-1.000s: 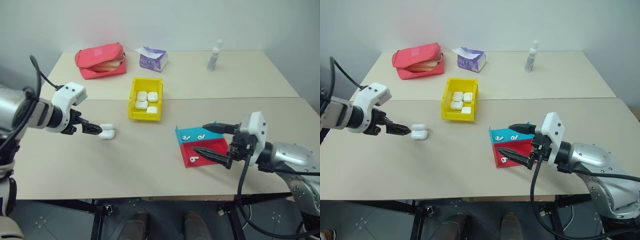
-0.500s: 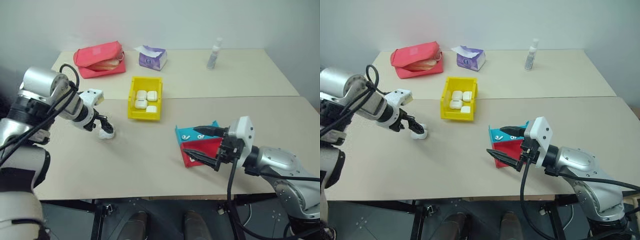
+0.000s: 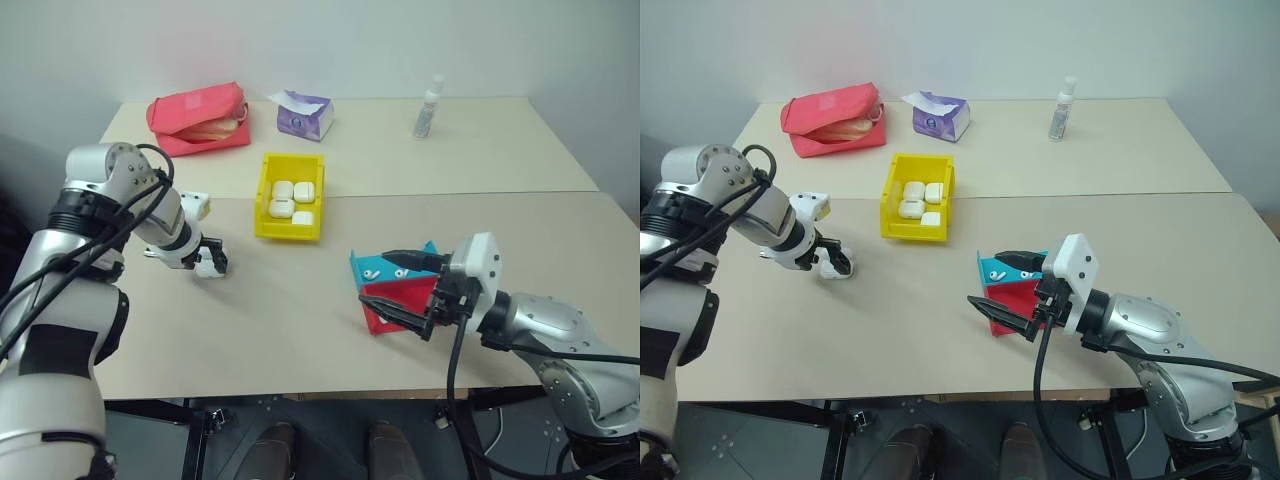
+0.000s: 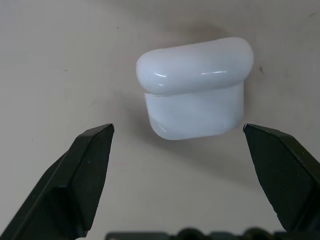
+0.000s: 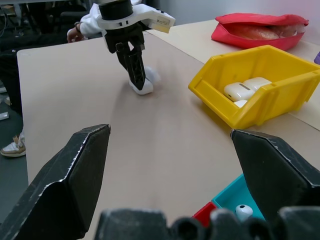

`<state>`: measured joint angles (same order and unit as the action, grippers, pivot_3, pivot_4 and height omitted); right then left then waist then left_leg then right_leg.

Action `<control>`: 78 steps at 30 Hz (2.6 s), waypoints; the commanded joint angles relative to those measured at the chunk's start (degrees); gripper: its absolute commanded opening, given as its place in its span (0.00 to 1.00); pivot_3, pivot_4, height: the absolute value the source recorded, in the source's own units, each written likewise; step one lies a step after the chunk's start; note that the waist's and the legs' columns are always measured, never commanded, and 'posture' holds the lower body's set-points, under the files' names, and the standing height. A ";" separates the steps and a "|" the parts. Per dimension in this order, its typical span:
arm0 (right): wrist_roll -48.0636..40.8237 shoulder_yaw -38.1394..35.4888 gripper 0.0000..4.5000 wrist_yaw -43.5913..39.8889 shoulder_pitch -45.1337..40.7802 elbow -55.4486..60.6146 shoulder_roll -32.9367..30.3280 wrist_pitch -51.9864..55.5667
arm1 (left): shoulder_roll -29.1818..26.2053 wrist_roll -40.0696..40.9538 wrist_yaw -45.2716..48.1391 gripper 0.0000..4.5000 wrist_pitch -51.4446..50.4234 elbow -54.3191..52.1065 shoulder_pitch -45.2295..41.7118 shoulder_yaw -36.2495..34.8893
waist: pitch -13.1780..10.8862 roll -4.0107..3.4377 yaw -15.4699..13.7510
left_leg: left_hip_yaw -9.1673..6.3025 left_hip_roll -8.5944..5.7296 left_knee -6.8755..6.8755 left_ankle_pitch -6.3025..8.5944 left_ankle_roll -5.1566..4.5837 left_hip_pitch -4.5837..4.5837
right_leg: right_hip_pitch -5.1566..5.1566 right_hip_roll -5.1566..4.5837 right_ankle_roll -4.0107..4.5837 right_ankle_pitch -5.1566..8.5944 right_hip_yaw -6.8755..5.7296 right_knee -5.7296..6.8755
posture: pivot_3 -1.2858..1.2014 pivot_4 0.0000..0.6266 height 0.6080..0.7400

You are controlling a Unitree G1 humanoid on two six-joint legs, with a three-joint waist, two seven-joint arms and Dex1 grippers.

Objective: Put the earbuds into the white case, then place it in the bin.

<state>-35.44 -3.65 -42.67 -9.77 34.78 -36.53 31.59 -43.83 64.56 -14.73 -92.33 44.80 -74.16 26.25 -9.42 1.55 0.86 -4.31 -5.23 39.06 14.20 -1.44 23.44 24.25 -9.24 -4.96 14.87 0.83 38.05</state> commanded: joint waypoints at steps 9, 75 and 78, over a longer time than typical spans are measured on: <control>-2.93 -2.92 0.99 -0.27 0.11 1.67 -1.45 0.19 | 2.73 5.11 -15.01 1.00 -0.17 1.05 2.32 -11.60 | 0.02 0.02 0.05 | 0.03 0.01 0.02 -0.01 0.02 -0.02 | -0.01 0.00 0.00 0.00 0.05 0.01 | 0.52 0.24 1.00; -1.96 -8.82 1.00 -2.64 -1.24 -0.98 -7.10 -0.79 | 12.94 -26.49 66.99 0.62 76.08 -45.22 30.67 -29.90 | 0.13 0.15 -0.29 | 0.12 0.05 0.00 -0.01 0.03 0.07 | -0.13 -0.07 0.03 -0.02 -0.06 -0.37 | 0.52 0.24 1.00; -2.43 -10.60 1.00 -2.48 0.21 0.26 -8.55 -0.17 | 13.75 -23.77 74.33 0.62 76.08 -46.51 29.30 -29.57 | 0.13 0.15 -0.18 | 0.12 0.07 0.02 -0.01 0.02 0.04 | -0.17 -0.03 0.03 -0.02 -0.06 -0.35 | 0.52 0.24 1.00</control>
<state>-36.88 -11.58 -45.04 -9.55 32.68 -44.14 31.66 -30.36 38.74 56.17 -17.42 0.51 -43.34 -3.01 -9.28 1.70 0.68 -4.19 -5.16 39.08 14.19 -1.43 23.47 24.07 -9.27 -4.93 14.85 0.77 37.72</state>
